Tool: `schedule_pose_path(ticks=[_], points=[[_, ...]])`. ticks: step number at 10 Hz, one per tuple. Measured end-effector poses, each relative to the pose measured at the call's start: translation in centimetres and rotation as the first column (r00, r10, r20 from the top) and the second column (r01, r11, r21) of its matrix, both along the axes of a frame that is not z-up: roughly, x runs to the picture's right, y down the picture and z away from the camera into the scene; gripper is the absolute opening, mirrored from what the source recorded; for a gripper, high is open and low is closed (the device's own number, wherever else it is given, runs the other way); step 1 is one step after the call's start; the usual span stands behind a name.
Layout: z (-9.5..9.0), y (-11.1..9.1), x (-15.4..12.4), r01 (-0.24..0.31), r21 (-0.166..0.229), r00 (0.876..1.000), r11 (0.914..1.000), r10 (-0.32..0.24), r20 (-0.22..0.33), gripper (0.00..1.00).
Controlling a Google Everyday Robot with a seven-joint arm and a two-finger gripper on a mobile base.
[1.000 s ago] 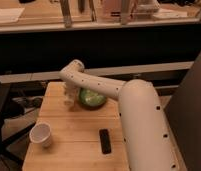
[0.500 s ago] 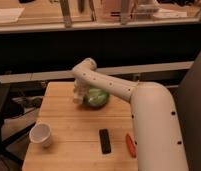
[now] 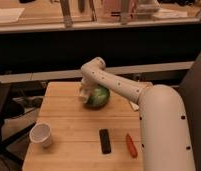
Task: Place the bottle in the ceramic bowl
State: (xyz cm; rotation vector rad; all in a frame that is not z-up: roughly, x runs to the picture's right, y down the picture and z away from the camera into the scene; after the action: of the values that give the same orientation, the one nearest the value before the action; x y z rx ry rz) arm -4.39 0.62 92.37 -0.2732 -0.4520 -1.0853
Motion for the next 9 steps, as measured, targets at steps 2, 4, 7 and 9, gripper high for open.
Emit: schedule_pose_path(ticks=[2,4,7,9], points=[[0.0,-0.4,1.3,-0.031,-0.004,0.999,0.9995,0.031,-0.006,0.00],[0.1,-0.6,1.5,-0.050,-0.006,0.999,0.9987,0.050,-0.007,0.02],[-0.6,-1.5,2.2,-0.064,-0.012,0.998,0.9979,0.064,-0.015,0.29],[-0.7,-1.6,2.6,-0.073,-0.016,0.997,0.9972,0.072,-0.017,0.48]])
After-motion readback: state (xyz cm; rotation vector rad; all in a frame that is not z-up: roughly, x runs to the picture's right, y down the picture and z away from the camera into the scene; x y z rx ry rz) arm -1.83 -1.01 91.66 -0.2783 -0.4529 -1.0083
